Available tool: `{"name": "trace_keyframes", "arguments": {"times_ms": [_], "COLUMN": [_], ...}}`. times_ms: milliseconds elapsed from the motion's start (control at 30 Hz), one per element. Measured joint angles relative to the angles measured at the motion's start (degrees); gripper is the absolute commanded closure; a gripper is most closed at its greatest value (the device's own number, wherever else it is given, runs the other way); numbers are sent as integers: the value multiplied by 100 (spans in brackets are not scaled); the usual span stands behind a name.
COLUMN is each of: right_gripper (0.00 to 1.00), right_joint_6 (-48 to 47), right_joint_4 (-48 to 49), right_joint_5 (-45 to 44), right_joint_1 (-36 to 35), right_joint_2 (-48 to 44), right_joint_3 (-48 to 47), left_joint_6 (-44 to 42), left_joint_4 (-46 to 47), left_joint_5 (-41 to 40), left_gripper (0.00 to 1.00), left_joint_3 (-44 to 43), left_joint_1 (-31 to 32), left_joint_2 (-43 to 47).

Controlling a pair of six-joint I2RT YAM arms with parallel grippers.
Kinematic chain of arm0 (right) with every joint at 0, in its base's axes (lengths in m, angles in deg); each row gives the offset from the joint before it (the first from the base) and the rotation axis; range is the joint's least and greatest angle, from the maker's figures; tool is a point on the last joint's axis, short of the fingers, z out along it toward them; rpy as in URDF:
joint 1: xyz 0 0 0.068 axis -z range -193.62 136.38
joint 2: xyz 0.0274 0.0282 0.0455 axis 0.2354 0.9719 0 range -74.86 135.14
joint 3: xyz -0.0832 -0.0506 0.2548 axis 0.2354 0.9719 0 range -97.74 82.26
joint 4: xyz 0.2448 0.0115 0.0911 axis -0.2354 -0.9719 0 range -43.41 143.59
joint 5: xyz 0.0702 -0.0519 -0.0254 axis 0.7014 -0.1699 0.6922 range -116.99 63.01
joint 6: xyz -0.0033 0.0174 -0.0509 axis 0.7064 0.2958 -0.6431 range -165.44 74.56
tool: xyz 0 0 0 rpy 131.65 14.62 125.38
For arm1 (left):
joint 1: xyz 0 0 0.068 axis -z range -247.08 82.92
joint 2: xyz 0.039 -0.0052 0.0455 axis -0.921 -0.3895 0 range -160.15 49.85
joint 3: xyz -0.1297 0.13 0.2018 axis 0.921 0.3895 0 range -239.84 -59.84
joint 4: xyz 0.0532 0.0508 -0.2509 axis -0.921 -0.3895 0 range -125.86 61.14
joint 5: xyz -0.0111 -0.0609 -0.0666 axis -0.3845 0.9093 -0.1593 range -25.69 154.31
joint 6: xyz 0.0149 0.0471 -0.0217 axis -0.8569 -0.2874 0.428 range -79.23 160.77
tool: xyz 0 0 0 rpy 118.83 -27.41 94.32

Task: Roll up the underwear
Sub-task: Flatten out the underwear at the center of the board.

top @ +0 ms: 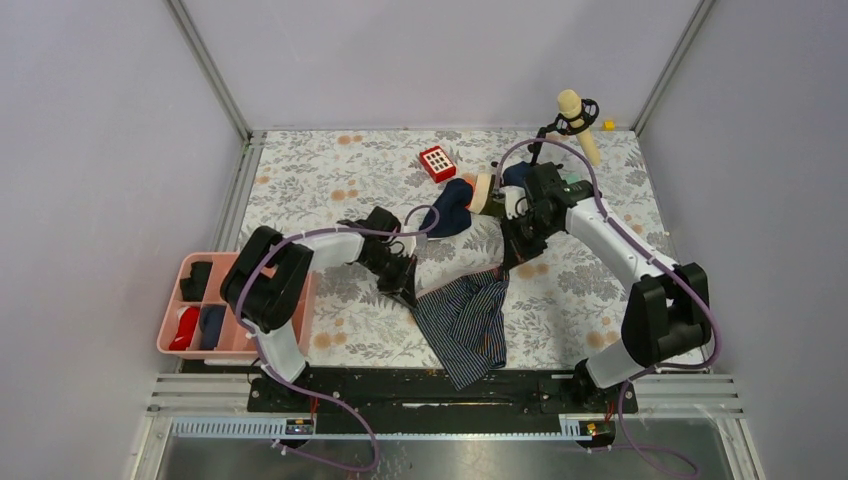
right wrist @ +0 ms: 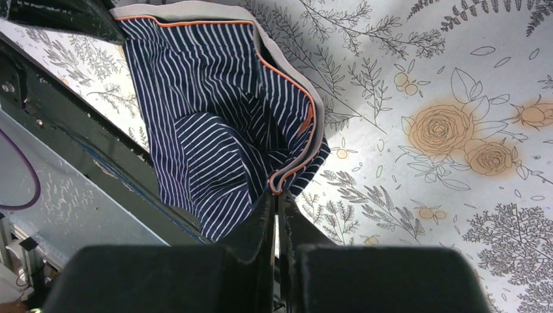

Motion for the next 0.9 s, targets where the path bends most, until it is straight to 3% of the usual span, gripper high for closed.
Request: {"name": "trace_keyframes", "arguments": {"times_ms": [200,500,900], "right_gripper": [100,100,100], "right_joint_6": [-334,-1220,-1174], "right_joint_4": [-286,297,605], "right_joint_5": [153,1200,1438], "right_joint_1": [192,1115,1115], "right_joint_2": [-431,-2647,-4142], "right_joint_3": [-221,433,1078], "left_joint_6": [-901,-2811,-3368], "left_joint_4": [-693,-1843,-2951], "left_joint_5": [-118,-466,-949], "left_gripper": [100,100,100], "left_joint_3": [-761,-2358,-2494], "left_joint_1": [-201,-769,-549], "left_joint_2": [330,2009,2627]}}
